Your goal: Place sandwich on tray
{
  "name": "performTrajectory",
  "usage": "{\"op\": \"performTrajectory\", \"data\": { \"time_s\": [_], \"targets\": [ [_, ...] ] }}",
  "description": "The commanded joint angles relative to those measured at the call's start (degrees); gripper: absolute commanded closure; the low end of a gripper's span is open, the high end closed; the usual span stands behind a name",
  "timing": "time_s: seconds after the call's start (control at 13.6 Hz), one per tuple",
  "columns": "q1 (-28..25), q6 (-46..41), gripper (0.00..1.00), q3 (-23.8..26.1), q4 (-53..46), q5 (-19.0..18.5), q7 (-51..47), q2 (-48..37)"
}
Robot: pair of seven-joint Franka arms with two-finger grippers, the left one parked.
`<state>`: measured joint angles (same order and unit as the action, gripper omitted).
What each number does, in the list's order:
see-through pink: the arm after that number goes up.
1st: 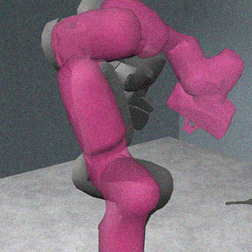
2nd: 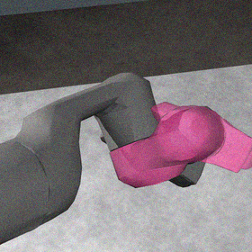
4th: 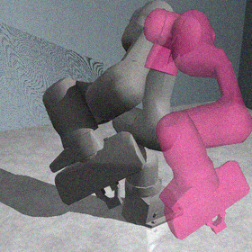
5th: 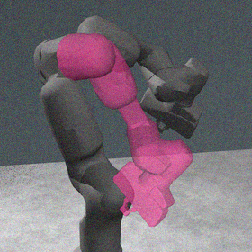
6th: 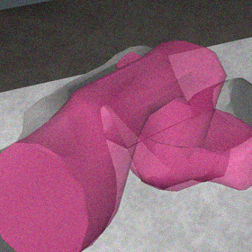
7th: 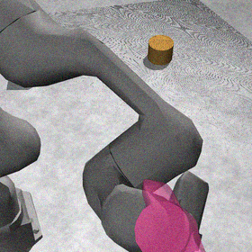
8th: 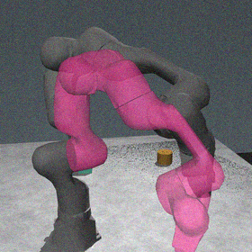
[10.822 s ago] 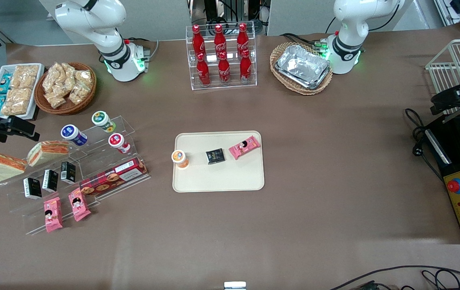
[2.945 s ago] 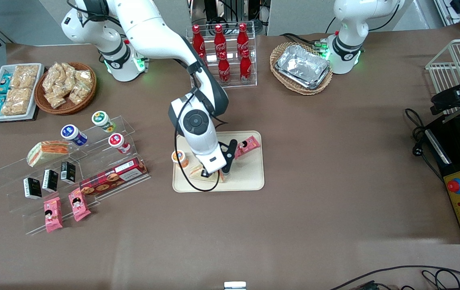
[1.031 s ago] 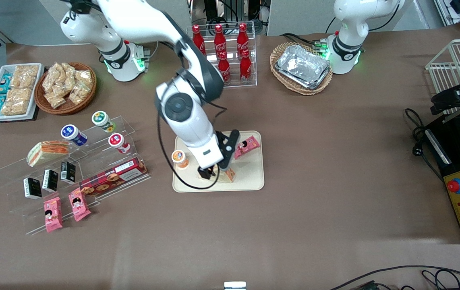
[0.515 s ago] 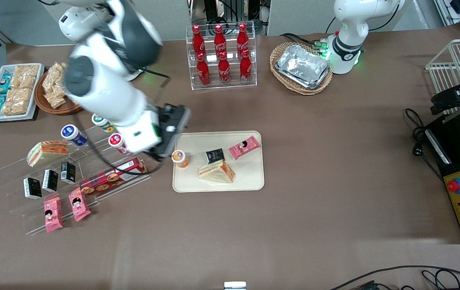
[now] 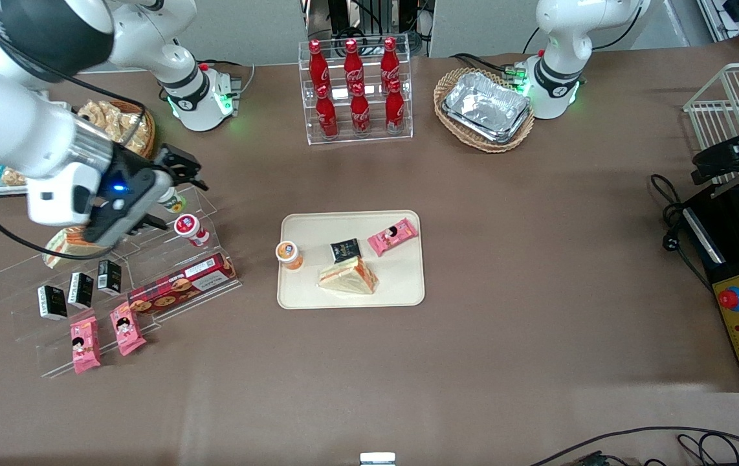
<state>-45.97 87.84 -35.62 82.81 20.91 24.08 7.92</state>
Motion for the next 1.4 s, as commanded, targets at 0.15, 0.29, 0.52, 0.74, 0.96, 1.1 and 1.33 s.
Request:
{"op": "performTrajectory", "data": {
  "time_s": [0.15, 0.29, 0.52, 0.74, 0.96, 1.1, 1.33],
  "targets": [
    [-1.9, 0.2, 0.00, 0.9, 0.7, -4.3, -28.7, -2.2],
    [-5.3, 0.5, 0.00, 2.6, 0.7, -14.7, -38.7, -2.2],
    [-7.2, 0.6, 0.00, 2.6, 0.7, -21.2, -55.9, -2.1],
    [2.2, 1.1, 0.00, 6.1, 0.9, -23.6, -56.2, -2.3],
    [16.5, 1.3, 0.00, 16.0, 0.8, -24.0, -47.3, -2.5],
    [27.3, 2.7, 0.00, 24.0, 0.9, -23.5, -41.0, -2.6],
    [39.3, 3.5, 0.00, 33.8, 0.9, -23.5, -38.6, -2.3]
  ]
}}
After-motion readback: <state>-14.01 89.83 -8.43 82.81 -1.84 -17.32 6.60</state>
